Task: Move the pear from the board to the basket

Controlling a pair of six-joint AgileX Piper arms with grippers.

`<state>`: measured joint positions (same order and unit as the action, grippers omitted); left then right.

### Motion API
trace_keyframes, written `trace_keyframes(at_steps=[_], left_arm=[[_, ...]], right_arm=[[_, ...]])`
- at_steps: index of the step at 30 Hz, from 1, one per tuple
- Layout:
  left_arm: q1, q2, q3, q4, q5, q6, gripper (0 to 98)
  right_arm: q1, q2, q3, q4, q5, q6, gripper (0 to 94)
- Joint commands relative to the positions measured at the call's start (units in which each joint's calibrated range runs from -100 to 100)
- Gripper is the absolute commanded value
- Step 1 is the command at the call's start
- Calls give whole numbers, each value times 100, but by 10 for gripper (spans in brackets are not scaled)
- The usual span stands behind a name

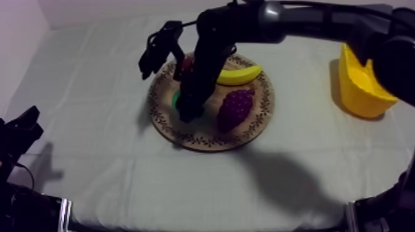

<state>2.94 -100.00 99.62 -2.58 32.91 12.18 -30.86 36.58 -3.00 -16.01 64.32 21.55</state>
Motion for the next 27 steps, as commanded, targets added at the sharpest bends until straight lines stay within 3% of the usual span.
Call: trace_keyframes(at_steps=[1, 13, 27], left_arm=[[-1, 0, 5, 1, -1, 1, 1], [-1, 0, 5, 1, -1, 1, 1], [-1, 0, 5, 1, -1, 1, 1]], right_arm=[[38, -432, 134, 23, 73, -15, 360], [547, -2543, 321, 26, 565, -273, 339], [1949, -3564, 228, 123, 558, -771, 371]])
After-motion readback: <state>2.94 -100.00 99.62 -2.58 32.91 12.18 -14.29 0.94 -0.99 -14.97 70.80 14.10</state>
